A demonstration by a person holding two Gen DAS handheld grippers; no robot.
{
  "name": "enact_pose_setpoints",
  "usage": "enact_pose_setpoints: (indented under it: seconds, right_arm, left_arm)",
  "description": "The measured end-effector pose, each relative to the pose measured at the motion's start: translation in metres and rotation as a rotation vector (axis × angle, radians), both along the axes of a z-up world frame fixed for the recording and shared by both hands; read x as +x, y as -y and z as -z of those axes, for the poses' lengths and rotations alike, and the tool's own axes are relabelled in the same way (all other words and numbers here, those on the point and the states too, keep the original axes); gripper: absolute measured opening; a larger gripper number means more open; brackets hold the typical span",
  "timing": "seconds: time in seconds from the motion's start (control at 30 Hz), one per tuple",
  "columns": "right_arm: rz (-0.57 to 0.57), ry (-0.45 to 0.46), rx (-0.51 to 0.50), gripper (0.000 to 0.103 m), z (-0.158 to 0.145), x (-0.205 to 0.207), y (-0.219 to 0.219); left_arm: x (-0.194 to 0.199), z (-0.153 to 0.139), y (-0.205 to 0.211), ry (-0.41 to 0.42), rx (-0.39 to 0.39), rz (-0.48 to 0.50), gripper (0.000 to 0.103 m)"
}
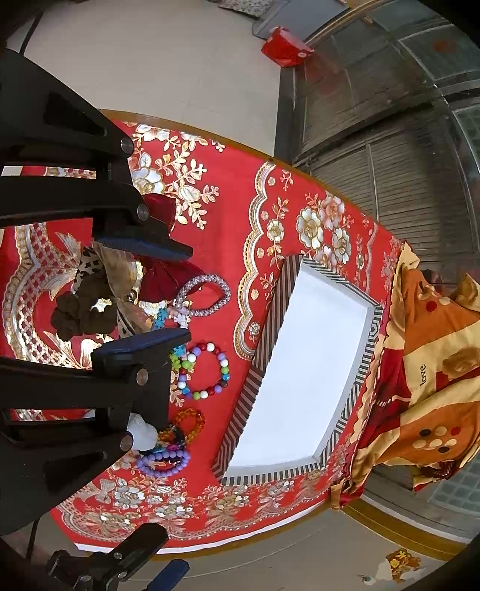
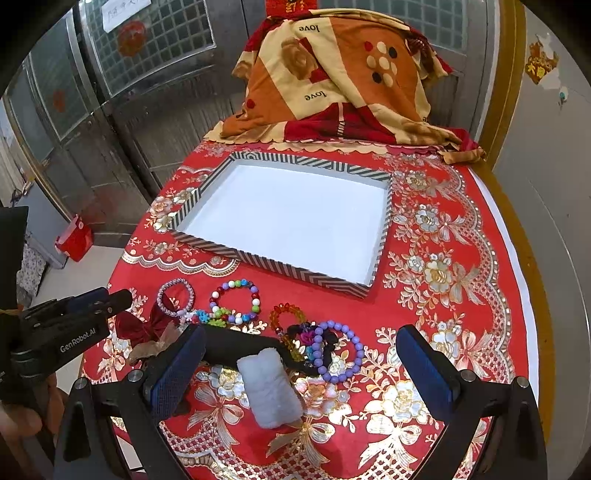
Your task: Organize jewelry
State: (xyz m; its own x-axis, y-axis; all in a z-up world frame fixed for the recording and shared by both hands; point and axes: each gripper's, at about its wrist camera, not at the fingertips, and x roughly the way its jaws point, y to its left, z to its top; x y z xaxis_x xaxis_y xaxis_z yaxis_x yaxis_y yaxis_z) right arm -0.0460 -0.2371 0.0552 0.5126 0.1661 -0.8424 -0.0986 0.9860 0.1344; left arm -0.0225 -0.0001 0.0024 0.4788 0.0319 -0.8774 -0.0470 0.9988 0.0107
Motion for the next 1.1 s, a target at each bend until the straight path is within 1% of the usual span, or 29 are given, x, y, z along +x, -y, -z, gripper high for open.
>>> enact_pose_setpoints:
  seconds: [0.2,0.37,0.4,0.47,0.6,0.73,0.8,0.87,0.9,0.97,1.0,1.03,1.1]
  right_arm:
    - [-0.007,0.001,-0.002,0.102,0.0,-0.001,0.001]
    - [-0.006,-0.003,-0.003,0.102,0.001,-0.001,0.0]
    - [-0.01,-0.007,0.0,0.102,0.002,-0.002,0.001]
    - [-0.02,-0.018,0.013,0.102,0.005,-0.003,0.003]
    - [-0.049,-0.05,0.028,0.102,0.021,-0.007,0.007]
    - [-0.105,-0.084,0.031,0.102,0.041,-0.014,0.003]
    - [-0.129,-0.101,0.032,0.102,0.05,-0.015,-0.002]
    - [-0.154,-0.117,0.042,0.102,0.059,-0.016,-0.006]
    - [-0.164,-0.127,0.044,0.102,0.064,-0.015,-0.008]
    - [-0.181,-0.146,0.039,0.102,0.074,-0.016,-0.012]
    - [-0.19,-0.155,0.037,0.1,0.079,-0.017,-0.014]
    - [-0.196,-0.164,0.038,0.095,0.085,-0.017,-0.015]
    - [-0.204,-0.183,0.043,0.09,0.092,-0.018,-0.017]
  left_arm:
    - [-0.001,0.0,-0.001,-0.011,-0.009,0.001,0.037]
    - [-0.001,0.001,-0.003,0.004,-0.022,-0.005,0.037]
    - [-0.001,0.001,-0.006,0.014,-0.037,-0.01,0.037]
    - [-0.002,0.002,-0.015,0.021,-0.049,-0.028,0.037]
    - [0.0,0.005,-0.042,0.0,-0.058,-0.082,0.037]
    - [-0.001,0.013,-0.065,-0.027,-0.092,-0.114,0.037]
    - [-0.003,0.019,-0.071,-0.058,-0.13,-0.092,0.037]
    - [-0.007,0.027,-0.071,-0.102,-0.181,-0.046,0.037]
    - [-0.009,0.031,-0.069,-0.13,-0.197,-0.019,0.039]
    - [-0.014,0.036,-0.061,-0.187,-0.204,0.024,0.045]
    - [-0.018,0.038,-0.057,-0.204,-0.212,0.049,0.049]
    - [-0.021,0.04,-0.053,-0.22,-0.216,0.065,0.049]
    - [-0.027,0.045,-0.046,-0.238,-0.225,0.093,0.051]
